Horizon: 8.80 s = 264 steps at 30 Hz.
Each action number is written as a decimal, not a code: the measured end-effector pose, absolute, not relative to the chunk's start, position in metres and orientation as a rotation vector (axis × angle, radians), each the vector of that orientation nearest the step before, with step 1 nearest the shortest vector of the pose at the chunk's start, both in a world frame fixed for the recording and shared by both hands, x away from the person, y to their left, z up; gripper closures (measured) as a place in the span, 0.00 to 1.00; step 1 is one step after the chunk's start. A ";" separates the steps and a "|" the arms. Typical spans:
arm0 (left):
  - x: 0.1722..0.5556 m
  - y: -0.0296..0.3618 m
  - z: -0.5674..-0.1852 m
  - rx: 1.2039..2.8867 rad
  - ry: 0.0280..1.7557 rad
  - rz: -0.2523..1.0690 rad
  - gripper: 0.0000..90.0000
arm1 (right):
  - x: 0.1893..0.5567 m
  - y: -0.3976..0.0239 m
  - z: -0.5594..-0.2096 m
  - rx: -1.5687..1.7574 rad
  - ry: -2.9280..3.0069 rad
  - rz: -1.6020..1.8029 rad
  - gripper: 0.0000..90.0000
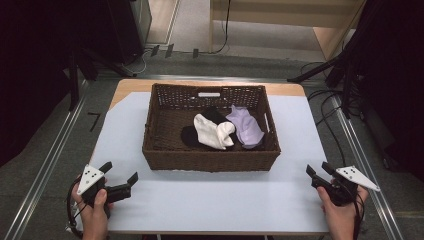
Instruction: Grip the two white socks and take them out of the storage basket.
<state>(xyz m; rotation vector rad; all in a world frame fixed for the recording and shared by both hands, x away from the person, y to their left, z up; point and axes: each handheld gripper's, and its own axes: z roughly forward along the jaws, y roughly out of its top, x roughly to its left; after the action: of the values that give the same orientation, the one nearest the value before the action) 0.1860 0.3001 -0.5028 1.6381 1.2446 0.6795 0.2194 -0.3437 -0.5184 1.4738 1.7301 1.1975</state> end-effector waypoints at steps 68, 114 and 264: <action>0.186 0.300 -0.503 1.641 1.225 0.678 0.00 | 0.361 -0.268 -0.404 0.861 2.906 0.107 0.15; 0.185 0.299 -0.503 1.641 1.223 0.682 0.00 | 0.372 -0.197 -0.358 0.539 2.971 0.228 0.00; 0.185 0.301 -0.503 1.625 1.230 0.668 0.00 | 0.413 -0.079 -0.366 0.669 2.926 0.325 0.95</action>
<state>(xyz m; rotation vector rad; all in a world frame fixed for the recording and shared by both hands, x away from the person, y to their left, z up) 0.1854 0.3008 -0.5031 1.6249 1.2303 0.6683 0.4134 -0.0788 -0.3664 0.6692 2.9255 0.3245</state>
